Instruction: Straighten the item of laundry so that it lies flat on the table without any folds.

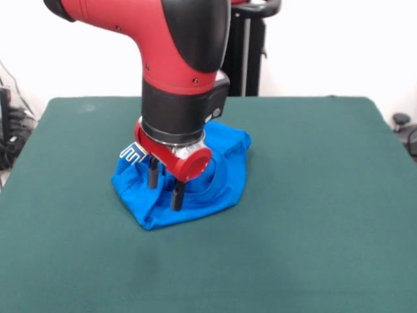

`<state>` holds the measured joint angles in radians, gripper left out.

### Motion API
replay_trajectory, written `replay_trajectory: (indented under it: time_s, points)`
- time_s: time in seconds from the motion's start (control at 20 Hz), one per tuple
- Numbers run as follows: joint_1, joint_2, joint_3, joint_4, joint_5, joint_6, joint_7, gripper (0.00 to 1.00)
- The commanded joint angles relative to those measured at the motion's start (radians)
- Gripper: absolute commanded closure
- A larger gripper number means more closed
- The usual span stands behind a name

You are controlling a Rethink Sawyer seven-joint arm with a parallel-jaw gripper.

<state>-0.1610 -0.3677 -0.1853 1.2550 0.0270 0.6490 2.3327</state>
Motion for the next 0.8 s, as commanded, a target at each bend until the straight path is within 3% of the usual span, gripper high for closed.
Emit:
replay_trajectory:
  time_s: [0.05,0.8]
  points:
    - [0.040,0.087,0.049,0.129,0.064,-0.074,0.243,0.00]
    - [0.097,0.064,0.029,0.162,0.151,-0.028,0.250,0.00]
